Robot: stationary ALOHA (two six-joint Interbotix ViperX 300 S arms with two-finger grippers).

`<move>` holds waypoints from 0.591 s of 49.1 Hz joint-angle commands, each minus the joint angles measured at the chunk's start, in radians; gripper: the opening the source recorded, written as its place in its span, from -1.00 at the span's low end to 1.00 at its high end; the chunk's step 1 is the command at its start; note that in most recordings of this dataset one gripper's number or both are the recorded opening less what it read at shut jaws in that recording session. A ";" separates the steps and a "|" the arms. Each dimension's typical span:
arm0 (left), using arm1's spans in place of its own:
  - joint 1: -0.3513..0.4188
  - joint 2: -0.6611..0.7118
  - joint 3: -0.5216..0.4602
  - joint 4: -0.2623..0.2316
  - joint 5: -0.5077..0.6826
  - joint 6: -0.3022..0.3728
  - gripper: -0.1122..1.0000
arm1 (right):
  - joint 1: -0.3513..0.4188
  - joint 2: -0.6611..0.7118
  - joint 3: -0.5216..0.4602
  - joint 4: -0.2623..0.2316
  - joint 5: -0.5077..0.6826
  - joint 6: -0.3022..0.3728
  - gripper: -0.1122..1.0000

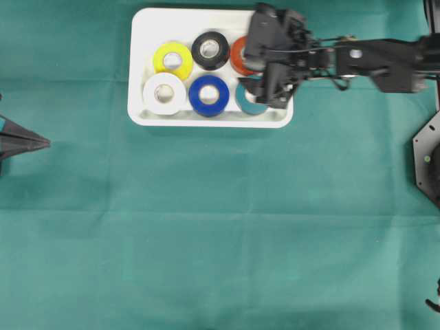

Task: Put the tape into the white case with the right arm.
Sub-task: 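Open the right gripper to release the black roll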

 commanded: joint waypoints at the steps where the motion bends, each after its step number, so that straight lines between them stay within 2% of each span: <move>1: 0.003 0.008 -0.012 0.000 -0.005 0.002 -0.79 | -0.002 -0.114 0.075 -0.002 -0.005 0.002 0.48; 10: 0.003 0.009 -0.012 0.000 -0.005 0.002 -0.79 | -0.002 -0.267 0.224 -0.002 -0.011 0.003 0.48; 29: 0.003 0.008 -0.012 0.000 -0.005 0.002 -0.79 | -0.002 -0.572 0.488 0.002 -0.103 0.005 0.47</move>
